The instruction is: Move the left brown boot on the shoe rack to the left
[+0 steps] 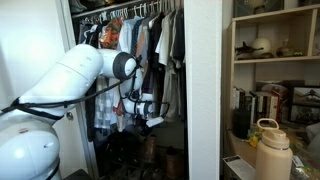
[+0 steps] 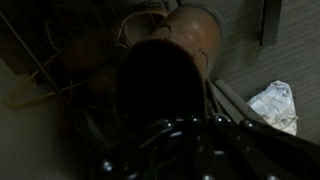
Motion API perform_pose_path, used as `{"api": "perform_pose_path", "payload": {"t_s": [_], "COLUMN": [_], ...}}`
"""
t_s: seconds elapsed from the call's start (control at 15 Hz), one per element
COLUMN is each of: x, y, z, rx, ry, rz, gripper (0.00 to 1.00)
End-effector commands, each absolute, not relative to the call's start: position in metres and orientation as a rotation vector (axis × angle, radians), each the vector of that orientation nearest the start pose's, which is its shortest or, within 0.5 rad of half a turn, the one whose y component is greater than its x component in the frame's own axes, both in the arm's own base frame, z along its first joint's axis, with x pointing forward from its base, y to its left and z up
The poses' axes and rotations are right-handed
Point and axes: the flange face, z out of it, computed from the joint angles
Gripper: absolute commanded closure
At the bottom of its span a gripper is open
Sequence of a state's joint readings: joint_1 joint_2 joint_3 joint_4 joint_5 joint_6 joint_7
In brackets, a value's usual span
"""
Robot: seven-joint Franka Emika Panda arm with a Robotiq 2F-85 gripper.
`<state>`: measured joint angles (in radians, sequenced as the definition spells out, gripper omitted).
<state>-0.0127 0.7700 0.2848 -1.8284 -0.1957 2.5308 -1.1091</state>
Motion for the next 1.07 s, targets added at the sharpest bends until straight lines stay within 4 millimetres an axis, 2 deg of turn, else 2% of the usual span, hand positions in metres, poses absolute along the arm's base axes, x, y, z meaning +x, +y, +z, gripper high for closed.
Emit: {"api": "perform_pose_path", "payload": {"t_s": [0.0,0.2,0.53,1.0], "x": [0.595,0.58,0.566,0.563], "y": [0.18,0.189,0.202,0.229], "z": [0.146,0.143,0.134,0.118], "rx": [-2.145,-2.073,-1.977,-1.903], "ry": [-2.205,-2.268,-2.355,-2.467], "rz": [0.026,0.052,0.054,0.059], "gripper": [0.95,0.95,0.95,0.95]}}
